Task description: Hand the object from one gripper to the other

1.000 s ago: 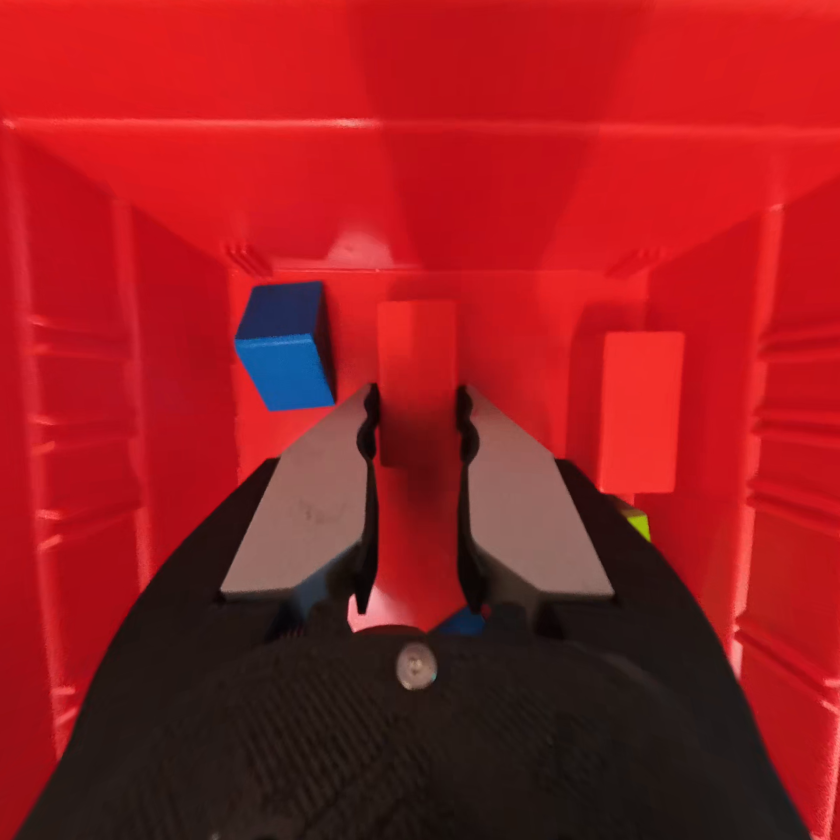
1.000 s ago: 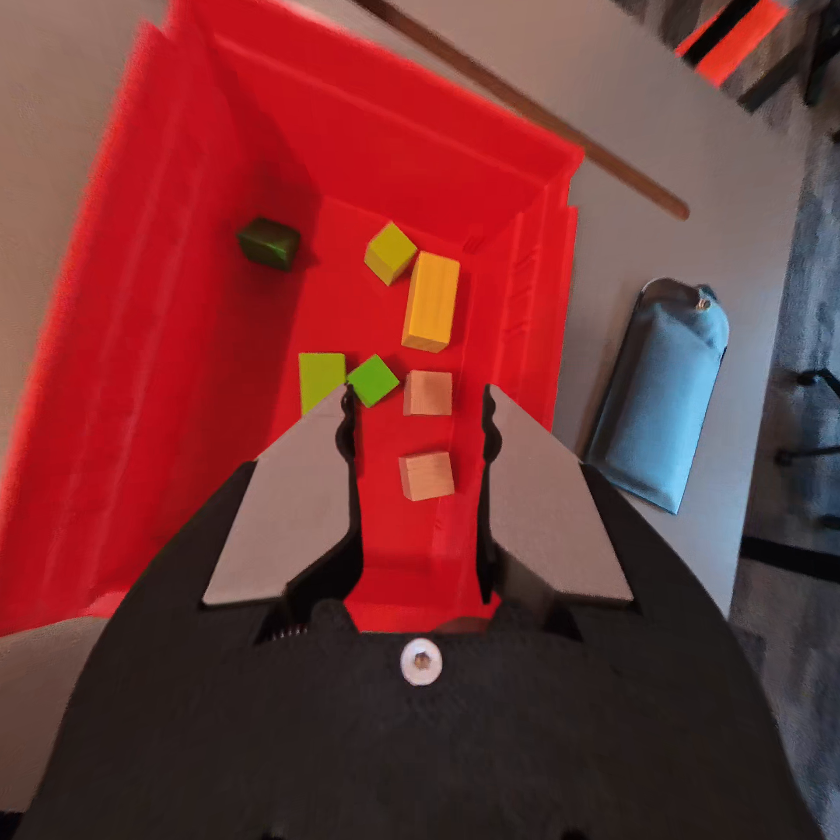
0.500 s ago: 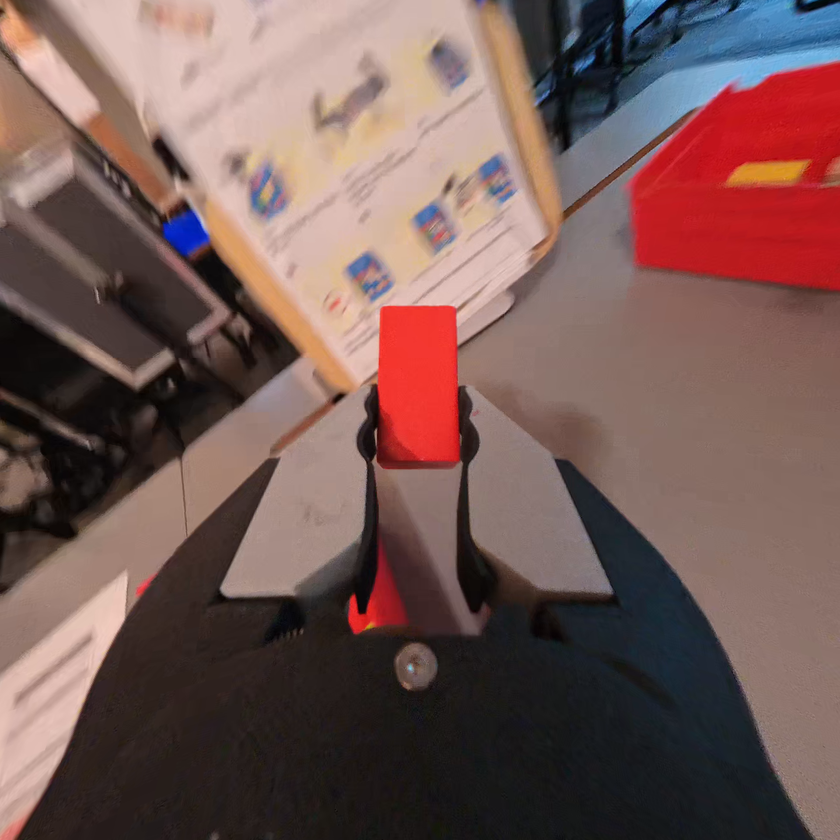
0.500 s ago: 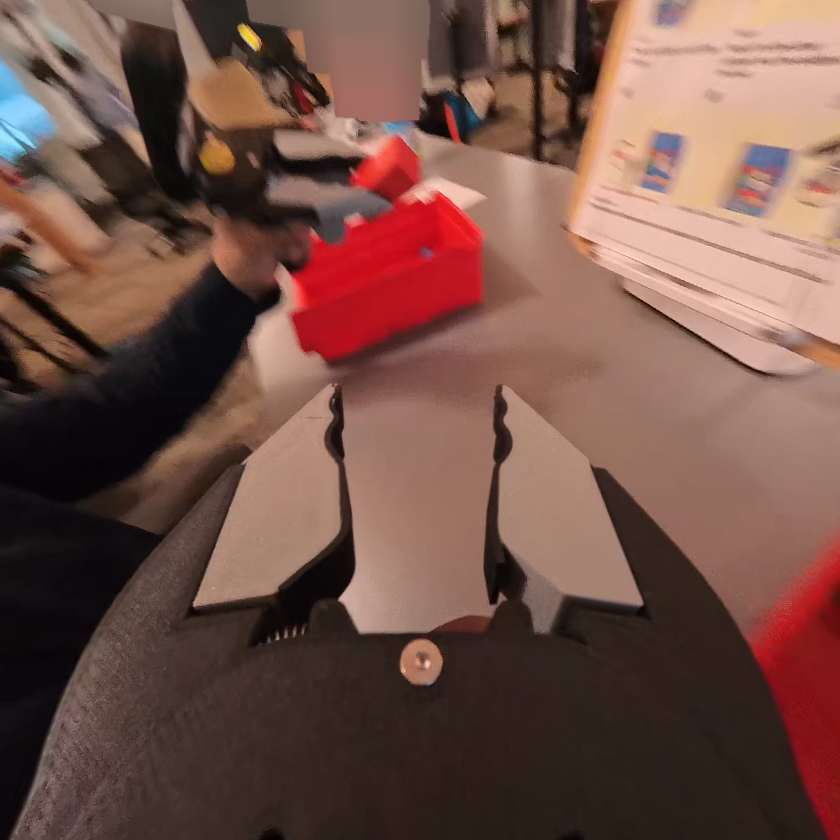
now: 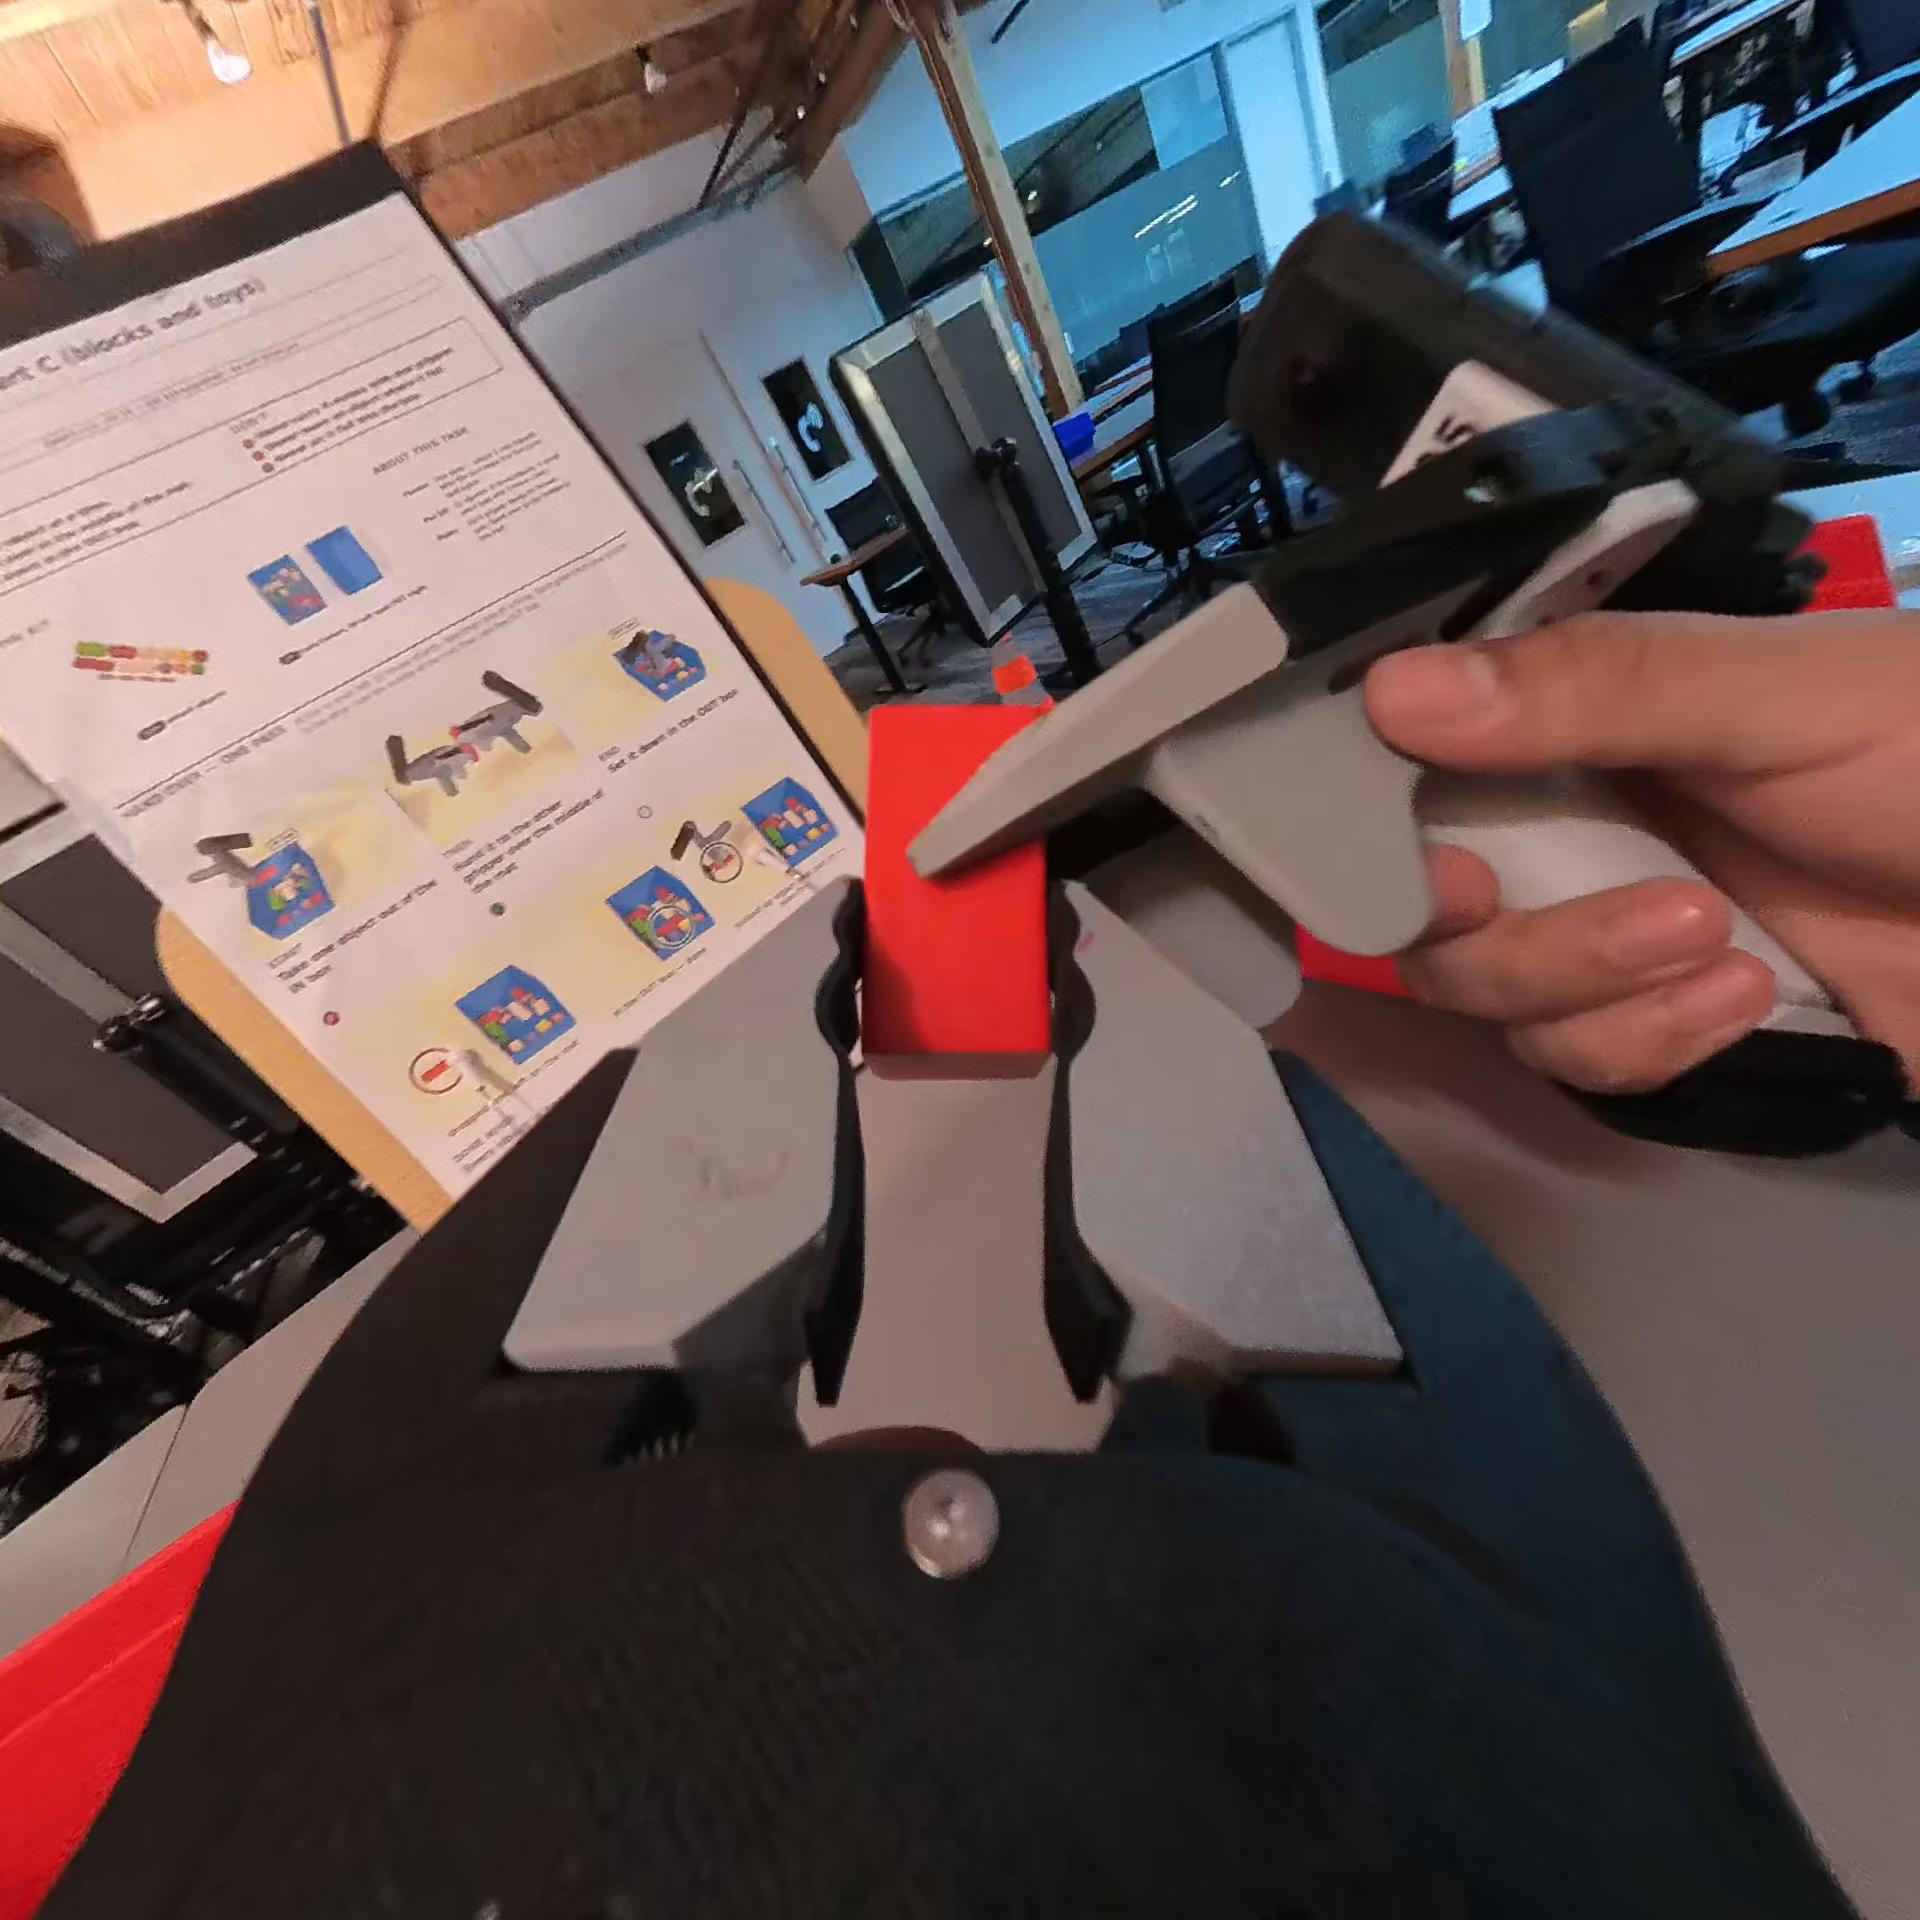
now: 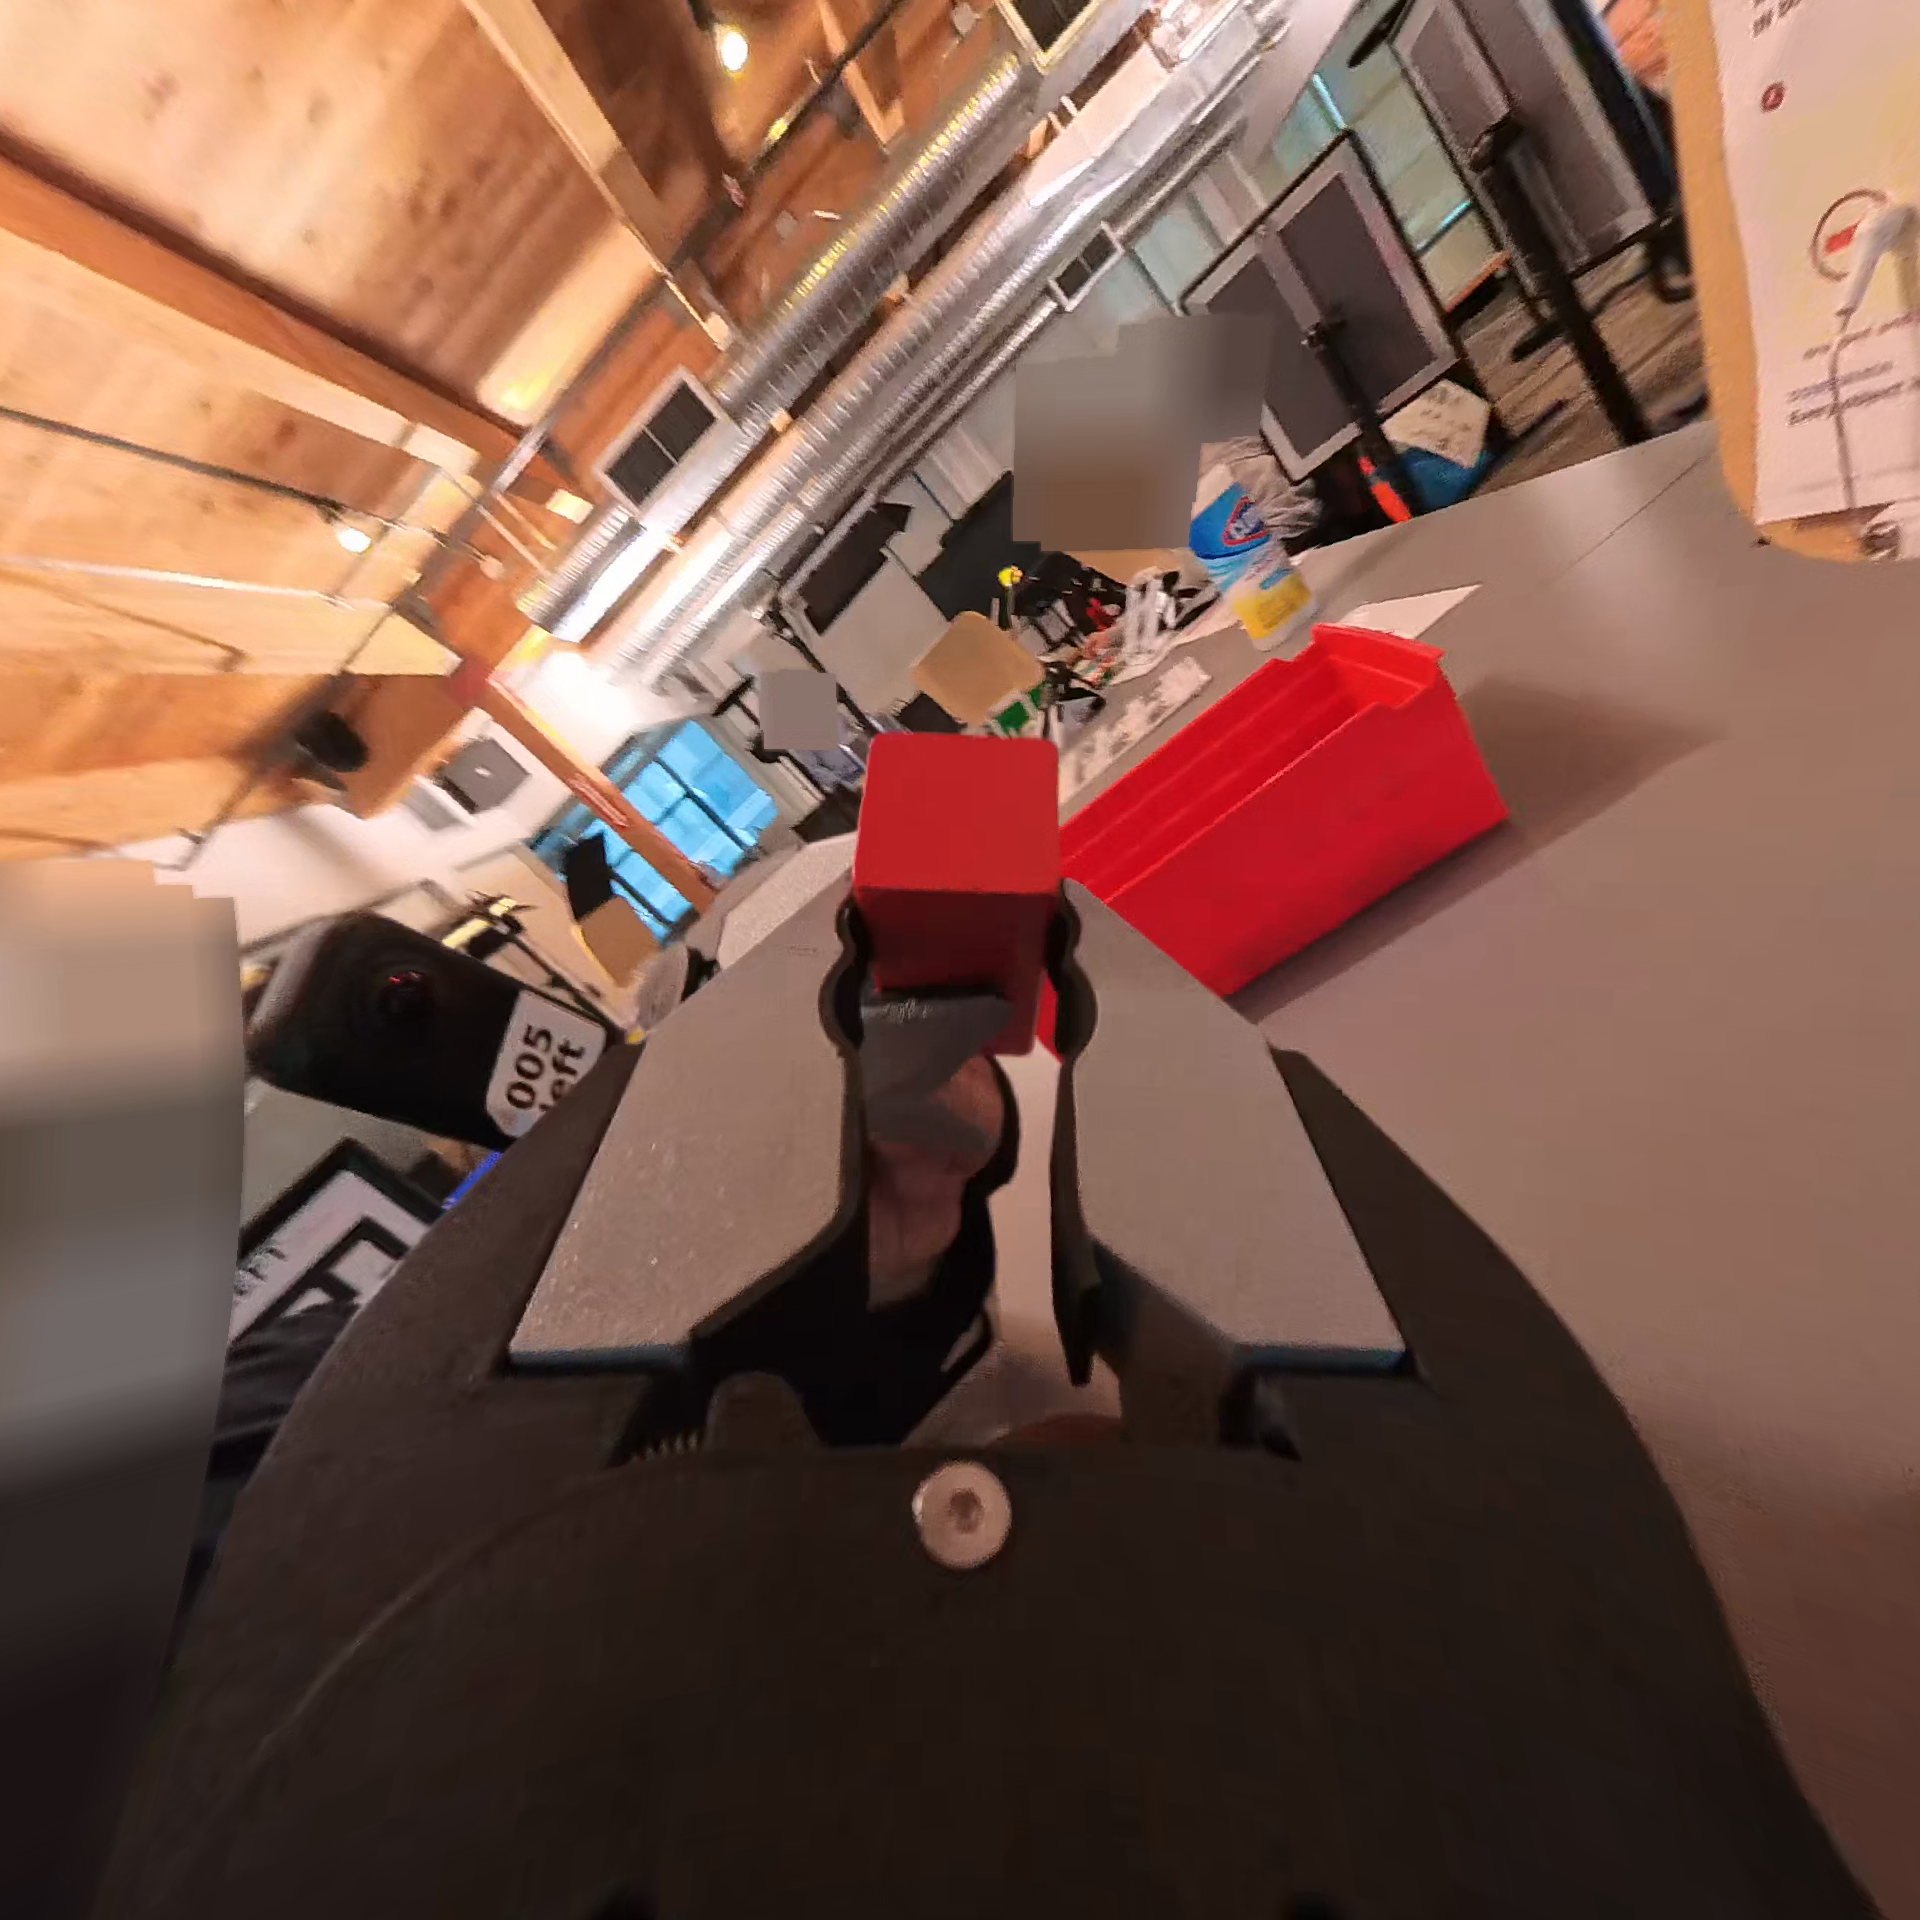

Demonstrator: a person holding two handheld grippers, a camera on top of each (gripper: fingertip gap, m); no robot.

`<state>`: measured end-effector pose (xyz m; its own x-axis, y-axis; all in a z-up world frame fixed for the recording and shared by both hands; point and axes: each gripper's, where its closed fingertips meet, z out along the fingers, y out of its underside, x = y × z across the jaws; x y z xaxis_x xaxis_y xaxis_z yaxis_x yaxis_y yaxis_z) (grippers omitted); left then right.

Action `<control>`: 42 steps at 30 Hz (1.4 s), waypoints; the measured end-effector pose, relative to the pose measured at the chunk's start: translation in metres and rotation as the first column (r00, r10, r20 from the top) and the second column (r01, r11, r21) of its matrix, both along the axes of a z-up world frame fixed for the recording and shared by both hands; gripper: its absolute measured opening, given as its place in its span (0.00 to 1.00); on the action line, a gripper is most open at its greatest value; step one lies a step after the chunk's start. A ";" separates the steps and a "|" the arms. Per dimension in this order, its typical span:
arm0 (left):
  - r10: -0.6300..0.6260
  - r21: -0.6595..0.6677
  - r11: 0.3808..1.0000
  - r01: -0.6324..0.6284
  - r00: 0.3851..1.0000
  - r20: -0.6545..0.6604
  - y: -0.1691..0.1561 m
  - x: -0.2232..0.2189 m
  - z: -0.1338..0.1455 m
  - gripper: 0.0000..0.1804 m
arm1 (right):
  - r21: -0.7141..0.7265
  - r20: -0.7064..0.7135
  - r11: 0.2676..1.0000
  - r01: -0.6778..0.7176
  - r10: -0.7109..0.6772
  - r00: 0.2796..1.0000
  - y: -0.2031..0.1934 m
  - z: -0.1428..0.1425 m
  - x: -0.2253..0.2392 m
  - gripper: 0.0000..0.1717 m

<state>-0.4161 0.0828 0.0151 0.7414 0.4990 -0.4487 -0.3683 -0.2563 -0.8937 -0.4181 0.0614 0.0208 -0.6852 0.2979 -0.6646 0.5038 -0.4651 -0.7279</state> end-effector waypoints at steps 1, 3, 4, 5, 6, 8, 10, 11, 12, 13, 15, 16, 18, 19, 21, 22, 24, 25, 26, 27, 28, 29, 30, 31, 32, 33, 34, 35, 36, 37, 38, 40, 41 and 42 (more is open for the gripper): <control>-0.001 0.003 1.000 0.001 1.000 -0.001 0.003 0.001 -0.002 0.17 | -0.019 0.010 1.000 -0.006 0.007 1.000 0.002 -0.001 -0.001 0.19; 0.005 0.009 1.000 -0.005 1.000 0.001 0.006 0.000 -0.005 0.17 | 0.019 0.001 1.000 0.003 -0.003 1.000 0.005 -0.004 -0.001 0.18; -0.014 0.009 1.000 0.014 1.000 0.028 0.008 0.001 -0.008 0.17 | 0.074 -0.007 0.997 0.021 -0.020 1.000 0.008 -0.007 -0.002 0.18; -0.040 0.007 0.999 0.039 0.997 0.066 0.009 0.003 -0.012 0.17 | 0.141 -0.022 0.988 0.063 -0.060 0.998 0.014 -0.008 -0.003 0.19; -0.056 -0.001 0.998 0.056 0.993 0.104 0.005 0.003 -0.015 0.16 | 0.209 -0.049 0.969 0.129 -0.121 0.991 0.029 -0.007 -0.006 0.18; -0.047 -0.011 0.999 0.050 0.985 0.168 -0.015 -0.003 -0.016 0.16 | 0.360 -0.122 0.877 0.317 -0.293 0.948 0.085 0.000 -0.017 0.18; -0.014 -0.049 0.998 0.026 0.973 0.230 -0.046 -0.014 -0.021 0.16 | 0.621 -0.190 0.608 0.494 -0.494 0.848 0.170 -0.013 -0.033 0.18; 0.015 -0.066 0.998 0.002 0.965 0.261 -0.064 -0.022 -0.023 0.18 | 0.743 -0.186 0.450 0.495 -0.571 0.799 0.212 -0.027 -0.037 0.18; 0.040 -0.084 0.996 -0.016 0.955 0.294 -0.082 -0.030 -0.026 0.20 | 0.840 -0.143 0.339 0.423 -0.614 0.776 0.244 -0.047 -0.038 0.18; 0.068 -0.108 0.994 -0.034 0.944 0.324 -0.101 -0.037 -0.030 0.22 | 0.905 -0.073 0.285 0.316 -0.628 0.775 0.263 -0.068 -0.038 0.18; 0.157 -0.153 0.982 -0.109 0.926 0.345 -0.139 -0.058 -0.035 0.24 | 0.966 0.027 0.216 0.143 -0.631 0.776 0.282 -0.106 -0.041 0.18; 0.206 -0.182 0.972 -0.151 0.917 0.341 -0.159 -0.069 -0.037 0.24 | 0.985 0.056 0.161 0.059 -0.629 0.775 0.289 -0.125 -0.044 0.19; 0.322 -0.262 0.935 -0.239 0.882 0.345 -0.199 -0.097 -0.047 0.24 | 0.994 0.104 0.049 -0.095 -0.624 0.775 0.300 -0.160 -0.050 0.18; 0.370 -0.298 0.916 -0.270 0.856 0.361 -0.218 -0.111 -0.052 0.24 | 0.988 0.132 0.016 -0.156 -0.624 0.770 0.304 -0.175 -0.053 0.19; 0.447 -0.355 0.881 -0.313 0.797 0.407 -0.253 -0.138 -0.064 0.24 | 0.972 0.200 0.023 -0.236 -0.609 0.767 0.302 -0.199 -0.060 0.19; 0.487 -0.388 0.859 -0.333 0.764 0.423 -0.269 -0.152 -0.070 0.25 | 0.966 0.227 0.039 -0.256 -0.605 0.763 0.300 -0.206 -0.064 0.19; 0.552 -0.438 0.821 -0.367 0.705 0.445 -0.296 -0.183 -0.082 0.25 | 0.962 0.249 0.061 -0.267 -0.596 0.763 0.298 -0.210 -0.072 0.19; 0.570 -0.459 0.810 -0.366 0.674 0.469 -0.305 -0.197 -0.090 0.25 | 0.958 0.266 0.071 -0.279 -0.592 0.761 0.296 -0.212 -0.073 0.19; 0.590 -0.482 0.797 -0.364 0.641 0.491 -0.311 -0.211 -0.100 0.26 | 0.954 0.279 0.078 -0.290 -0.588 0.759 0.295 -0.213 -0.073 0.19; 0.610 -0.507 0.782 -0.362 0.611 0.504 -0.316 -0.225 -0.111 0.27 | 0.952 0.286 0.081 -0.296 -0.586 0.758 0.293 -0.215 -0.074 0.20; 0.639 -0.535 0.759 -0.371 0.583 0.502 -0.323 -0.242 -0.122 0.27 | 0.951 0.287 0.077 -0.300 -0.588 0.757 0.293 -0.216 -0.074 0.23; 0.671 -0.557 0.733 -0.390 0.551 0.496 -0.330 -0.259 -0.132 0.27 | 0.951 0.282 0.068 -0.302 -0.591 0.756 0.294 -0.217 -0.074 0.23; 0.688 -0.566 0.720 -0.402 0.521 0.505 -0.335 -0.274 -0.142 0.27 | 0.953 0.273 0.061 -0.296 -0.592 0.758 0.294 -0.217 -0.074 0.23; 0.689 -0.566 0.722 -0.398 0.492 0.533 -0.337 -0.286 -0.154 0.27 | 0.957 0.265 0.064 -0.283 -0.594 0.760 0.294 -0.215 -0.075 0.23; 0.691 -0.571 0.721 -0.392 0.459 0.558 -0.339 -0.296 -0.165 0.27 | 0.961 0.257 0.075 -0.265 -0.596 0.761 0.293 -0.213 -0.076 0.24; 0.702 -0.584 0.712 -0.389 0.427 0.571 -0.342 -0.305 -0.177 0.28 | 0.965 0.251 0.088 -0.248 -0.597 0.762 0.293 -0.210 -0.076 0.26; 0.712 -0.598 0.702 -0.386 0.399 0.577 -0.345 -0.313 -0.187 0.29 | 0.967 0.245 0.099 -0.233 -0.598 0.763 0.292 -0.207 -0.075 0.29; 0.721 -0.610 0.693 -0.384 0.376 0.582 -0.348 -0.318 -0.195 0.29 | 0.970 0.237 0.105 -0.218 -0.598 0.766 0.292 -0.203 -0.074 0.30; 0.728 -0.620 0.686 -0.382 0.358 0.585 -0.350 -0.322 -0.202 0.29 | 0.974 0.224 0.106 -0.201 -0.596 0.771 0.292 -0.199 -0.073 0.30; 0.727 -0.622 0.686 -0.377 0.350 0.590 -0.350 -0.325 -0.206 0.27 | 0.977 0.210 0.106 -0.183 -0.590 0.780 0.290 -0.194 -0.072 0.31; 0.721 -0.618 0.693 -0.373 0.348 0.599 -0.349 -0.327 -0.209 0.26 | 0.981 0.195 0.107 -0.163 -0.582 0.789 0.289 -0.188 -0.070 0.31; 0.710 -0.610 0.704 -0.364 0.343 0.615 -0.345 -0.331 -0.213 0.26 | 0.986 0.163 0.116 -0.118 -0.565 0.809 0.283 -0.177 -0.066 0.31; 0.706 -0.610 0.708 -0.356 0.339 0.622 -0.343 -0.332 -0.216 0.26 | 0.987 0.151 0.128 -0.095 -0.555 0.818 0.279 -0.172 -0.064 0.31; 0.696 -0.605 0.718 -0.344 0.342 0.632 -0.340 -0.332 -0.218 0.23 | 0.987 0.139 0.142 -0.072 -0.544 0.827 0.274 -0.166 -0.062 0.31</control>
